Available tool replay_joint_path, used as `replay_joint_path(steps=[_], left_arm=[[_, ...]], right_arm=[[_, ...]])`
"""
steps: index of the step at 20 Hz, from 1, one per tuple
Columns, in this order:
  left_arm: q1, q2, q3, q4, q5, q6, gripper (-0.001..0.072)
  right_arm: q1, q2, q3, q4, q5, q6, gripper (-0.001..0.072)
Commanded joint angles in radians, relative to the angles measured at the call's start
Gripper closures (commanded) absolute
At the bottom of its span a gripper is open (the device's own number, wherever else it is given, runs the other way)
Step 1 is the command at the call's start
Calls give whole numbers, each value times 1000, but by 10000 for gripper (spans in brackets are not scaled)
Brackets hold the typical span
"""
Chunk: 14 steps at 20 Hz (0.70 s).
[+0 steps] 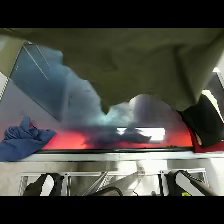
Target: Fold the shirts.
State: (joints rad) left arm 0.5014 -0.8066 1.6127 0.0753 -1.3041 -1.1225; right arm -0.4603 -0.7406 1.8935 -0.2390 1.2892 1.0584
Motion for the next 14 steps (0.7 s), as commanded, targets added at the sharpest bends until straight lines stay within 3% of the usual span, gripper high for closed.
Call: replay_joint_path(steps=[1, 5, 8, 10, 14], left_arm=[[282, 158, 233, 165, 124, -98, 689], [255, 114, 344, 277, 106, -153, 689], [216, 19, 335, 273, -23, -214, 690], [180, -28, 237, 254, -90, -249, 689], [-126, -100, -53, 120, -150, -238, 689]], right_arm=[[-116, 19, 307, -137, -20, 57, 693], [-119, -12, 308, -113, 14, 57, 693], [-131, -90, 172, 138, 91, -13, 693], [-129, -101, 72, 172, 140, -34, 693], [-93, -99, -15, 138, 232, 11, 693]])
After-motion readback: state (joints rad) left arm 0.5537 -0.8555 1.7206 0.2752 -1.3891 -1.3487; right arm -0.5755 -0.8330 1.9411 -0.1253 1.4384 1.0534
